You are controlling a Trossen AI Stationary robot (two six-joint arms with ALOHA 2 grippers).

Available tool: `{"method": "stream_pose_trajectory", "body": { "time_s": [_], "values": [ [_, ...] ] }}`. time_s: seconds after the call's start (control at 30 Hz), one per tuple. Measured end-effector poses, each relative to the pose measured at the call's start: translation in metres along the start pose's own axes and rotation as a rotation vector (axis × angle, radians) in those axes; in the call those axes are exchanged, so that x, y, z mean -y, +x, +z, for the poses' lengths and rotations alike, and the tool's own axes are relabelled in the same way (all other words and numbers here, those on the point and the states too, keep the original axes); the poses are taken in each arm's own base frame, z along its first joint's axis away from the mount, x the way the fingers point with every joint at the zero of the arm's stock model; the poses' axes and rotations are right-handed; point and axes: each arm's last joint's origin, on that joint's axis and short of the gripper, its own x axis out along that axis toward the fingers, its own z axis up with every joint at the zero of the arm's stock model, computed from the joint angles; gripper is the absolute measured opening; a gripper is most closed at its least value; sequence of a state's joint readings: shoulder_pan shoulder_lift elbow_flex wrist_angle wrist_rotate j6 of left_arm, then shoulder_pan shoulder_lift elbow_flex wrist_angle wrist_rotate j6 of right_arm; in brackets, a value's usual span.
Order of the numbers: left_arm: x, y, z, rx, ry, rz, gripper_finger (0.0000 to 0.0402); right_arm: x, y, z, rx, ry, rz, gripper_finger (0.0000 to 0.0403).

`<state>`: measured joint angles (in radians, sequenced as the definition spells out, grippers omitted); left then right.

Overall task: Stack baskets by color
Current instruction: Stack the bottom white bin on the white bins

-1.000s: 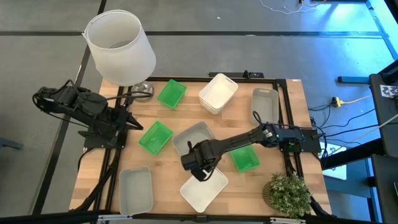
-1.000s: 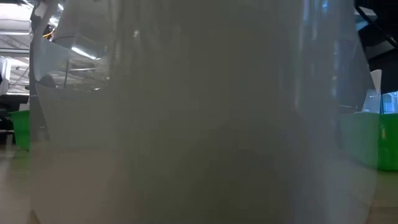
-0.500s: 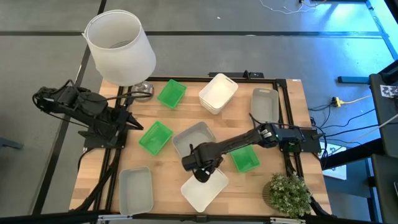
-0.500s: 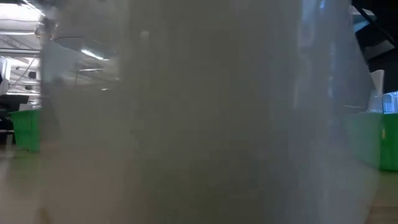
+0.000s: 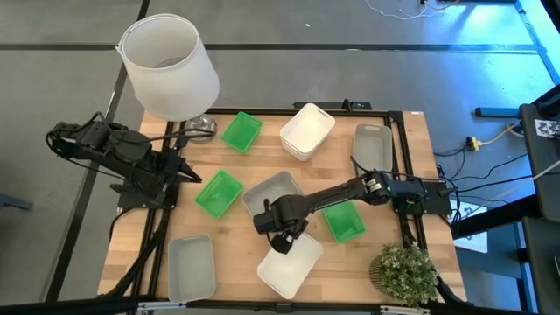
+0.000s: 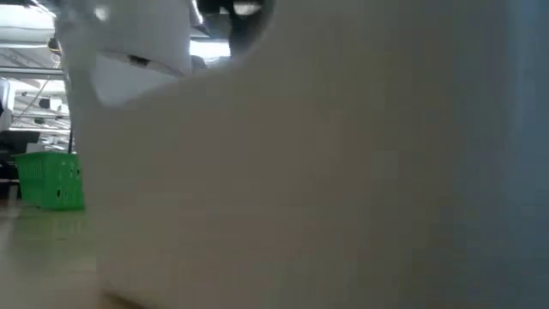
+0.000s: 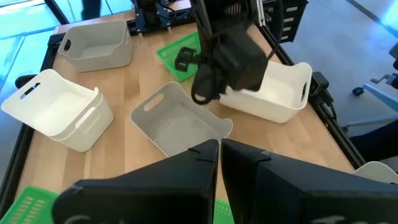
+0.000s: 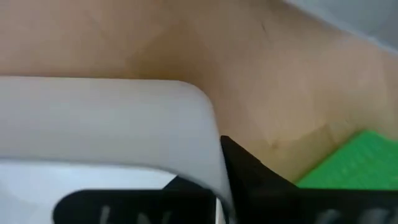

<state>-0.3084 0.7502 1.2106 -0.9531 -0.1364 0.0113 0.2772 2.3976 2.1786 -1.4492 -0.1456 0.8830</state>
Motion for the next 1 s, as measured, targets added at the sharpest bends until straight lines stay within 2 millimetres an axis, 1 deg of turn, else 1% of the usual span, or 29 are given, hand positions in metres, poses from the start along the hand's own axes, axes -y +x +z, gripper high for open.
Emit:
{"method": "stream_pose_trajectory", "body": {
  "time_s": [0.13, 0.23, 0.3, 0.33, 0.5, 0.6, 0.7, 0.8, 0.87, 1.0],
  "values": [
    [0.000, 0.000, 0.000, -0.002, 0.000, 0.000, 0.0011, 0.005, -0.044, -0.004, 0.017, 0.003, 0.040, 0.0003],
    [0.000, 0.000, -0.001, -0.012, 0.002, 0.000, 0.0011, 0.014, -0.073, -0.007, 0.083, 0.012, 0.149, 0.0002],
    [0.000, 0.000, -0.002, -0.016, 0.002, 0.000, 0.0012, 0.025, -0.093, -0.011, 0.109, 0.070, 0.175, 0.0002],
    [0.000, 0.000, -0.002, -0.024, 0.004, 0.000, 0.0011, 0.032, -0.101, -0.015, 0.112, 0.106, 0.155, 0.0002],
    [0.000, 0.000, -0.006, -0.061, 0.009, 0.000, 0.0011, 0.061, -0.142, -0.019, 0.296, 0.190, 0.152, 0.0002],
    [0.000, 0.000, -0.006, -0.064, 0.009, 0.000, 0.0011, 0.084, -0.163, -0.017, 0.404, 0.253, 0.129, 0.0001],
    [0.000, 0.000, -0.006, -0.064, 0.009, 0.001, 0.0011, 0.109, -0.178, -0.009, 0.488, 0.280, 0.092, 0.0001],
    [0.000, 0.000, -0.006, -0.064, 0.010, 0.016, 0.0011, 0.139, -0.192, 0.000, 0.560, 0.283, 0.044, 0.0001],
    [-0.001, 0.000, -0.006, -0.064, 0.010, 0.037, 0.0011, 0.160, -0.198, 0.009, 0.589, 0.270, -0.005, 0.0000],
    [-0.003, 0.000, -0.005, -0.048, 0.009, 0.111, 0.0011, 0.206, -0.204, 0.031, 0.586, 0.218, -0.077, 0.0000]
  ]
}}
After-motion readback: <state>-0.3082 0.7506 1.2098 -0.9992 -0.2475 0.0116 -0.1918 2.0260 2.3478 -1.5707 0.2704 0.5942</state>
